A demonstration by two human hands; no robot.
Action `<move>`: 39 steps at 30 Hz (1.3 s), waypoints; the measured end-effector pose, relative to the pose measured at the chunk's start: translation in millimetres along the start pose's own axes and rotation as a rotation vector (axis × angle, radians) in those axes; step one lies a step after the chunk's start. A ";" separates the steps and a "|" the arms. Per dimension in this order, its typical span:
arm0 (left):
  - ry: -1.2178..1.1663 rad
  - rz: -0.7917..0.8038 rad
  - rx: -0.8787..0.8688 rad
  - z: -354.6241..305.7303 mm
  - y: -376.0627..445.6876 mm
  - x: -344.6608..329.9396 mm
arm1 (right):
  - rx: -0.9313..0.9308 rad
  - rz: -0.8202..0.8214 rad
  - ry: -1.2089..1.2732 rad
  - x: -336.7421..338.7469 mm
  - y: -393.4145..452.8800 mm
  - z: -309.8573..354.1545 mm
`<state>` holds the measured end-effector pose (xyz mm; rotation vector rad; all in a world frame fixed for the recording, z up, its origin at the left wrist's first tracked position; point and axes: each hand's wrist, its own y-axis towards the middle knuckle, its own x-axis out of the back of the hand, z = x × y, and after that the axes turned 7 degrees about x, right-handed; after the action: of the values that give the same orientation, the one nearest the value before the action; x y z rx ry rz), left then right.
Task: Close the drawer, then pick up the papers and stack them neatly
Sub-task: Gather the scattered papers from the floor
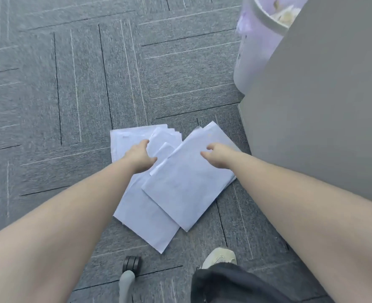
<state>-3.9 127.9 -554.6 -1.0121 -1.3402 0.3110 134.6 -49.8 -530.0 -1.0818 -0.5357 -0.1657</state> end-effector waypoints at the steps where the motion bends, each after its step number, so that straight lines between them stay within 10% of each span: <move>1: -0.014 0.019 0.032 6.9 8.7 -8.9 | -0.031 0.003 0.033 -8.7 9.7 -8.3; 15: -0.243 -0.113 0.474 80.7 67.9 -68.5 | -0.427 -0.040 0.461 -89.5 65.5 -65.4; 22: -0.485 -0.169 0.329 65.3 59.9 -81.4 | -0.308 -0.040 0.507 -93.6 63.8 -51.4; 39: -0.794 0.249 -0.023 7.8 29.4 -26.3 | -0.253 -0.122 0.778 -50.9 39.7 -47.0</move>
<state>-7.6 129.1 -594.7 -1.1244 -1.9205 0.9595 121.6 -78.6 -603.4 -1.1279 0.1277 -0.7415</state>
